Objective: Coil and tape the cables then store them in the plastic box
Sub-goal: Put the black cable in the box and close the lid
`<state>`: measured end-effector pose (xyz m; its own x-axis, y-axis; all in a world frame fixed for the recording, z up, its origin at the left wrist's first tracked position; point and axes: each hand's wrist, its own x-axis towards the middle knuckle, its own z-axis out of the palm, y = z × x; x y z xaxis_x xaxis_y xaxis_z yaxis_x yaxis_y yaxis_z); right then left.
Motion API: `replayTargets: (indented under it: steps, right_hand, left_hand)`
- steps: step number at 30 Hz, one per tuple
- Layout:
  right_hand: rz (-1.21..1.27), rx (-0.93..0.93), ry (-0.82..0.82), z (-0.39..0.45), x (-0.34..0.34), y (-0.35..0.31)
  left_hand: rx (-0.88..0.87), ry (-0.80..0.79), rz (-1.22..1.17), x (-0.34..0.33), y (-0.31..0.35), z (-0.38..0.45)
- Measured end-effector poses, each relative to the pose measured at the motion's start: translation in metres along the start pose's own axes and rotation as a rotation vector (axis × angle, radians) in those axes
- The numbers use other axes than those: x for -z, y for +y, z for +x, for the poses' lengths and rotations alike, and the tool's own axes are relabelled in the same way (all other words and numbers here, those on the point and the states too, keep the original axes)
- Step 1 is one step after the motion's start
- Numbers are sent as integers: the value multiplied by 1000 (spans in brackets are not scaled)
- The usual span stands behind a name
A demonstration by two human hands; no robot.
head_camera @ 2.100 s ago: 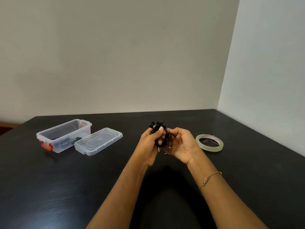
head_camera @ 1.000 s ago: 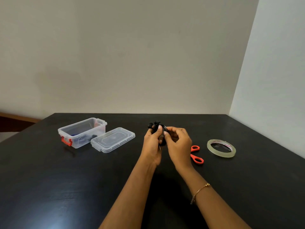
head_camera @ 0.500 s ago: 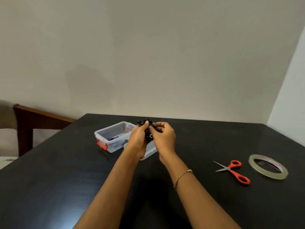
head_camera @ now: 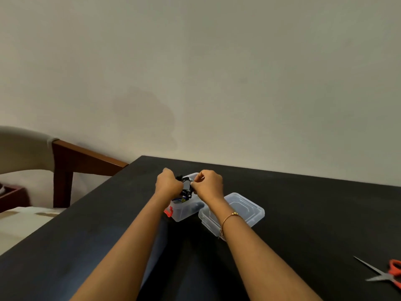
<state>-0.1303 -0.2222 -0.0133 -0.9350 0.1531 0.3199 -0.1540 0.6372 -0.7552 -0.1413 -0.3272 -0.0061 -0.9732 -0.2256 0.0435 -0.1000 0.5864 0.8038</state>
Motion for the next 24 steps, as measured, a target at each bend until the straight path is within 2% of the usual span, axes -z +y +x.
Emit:
replayTargets:
  steps: [4,8,14,17,19,22,24]
  right_hand:
    - [-437,122,-47,4,-4,4]
    - [-453,-35,-116,6,-4,11]
    - [-505,-55,-107,-19,9,18]
    - [-569,-95,-116,-38,28,17]
    - [-567,-125,-181,-49,46,15]
    - [-326,-160,-299,-64,76,12]
    - [-177,-151,-225,-75,94,17]
  left_hand:
    - [-120,-45,438,-1,4,6]
    - [-169,-95,611,-4,5,9]
    - [-303,-116,643,-9,-6,-8]
    - [-397,-199,589,-9,-6,-22]
    - [-451,-271,574,-8,-4,-35]
    - [-494,-340,533,-10,-1,-55]
    - [-525,-276,465,-13,0,-69]
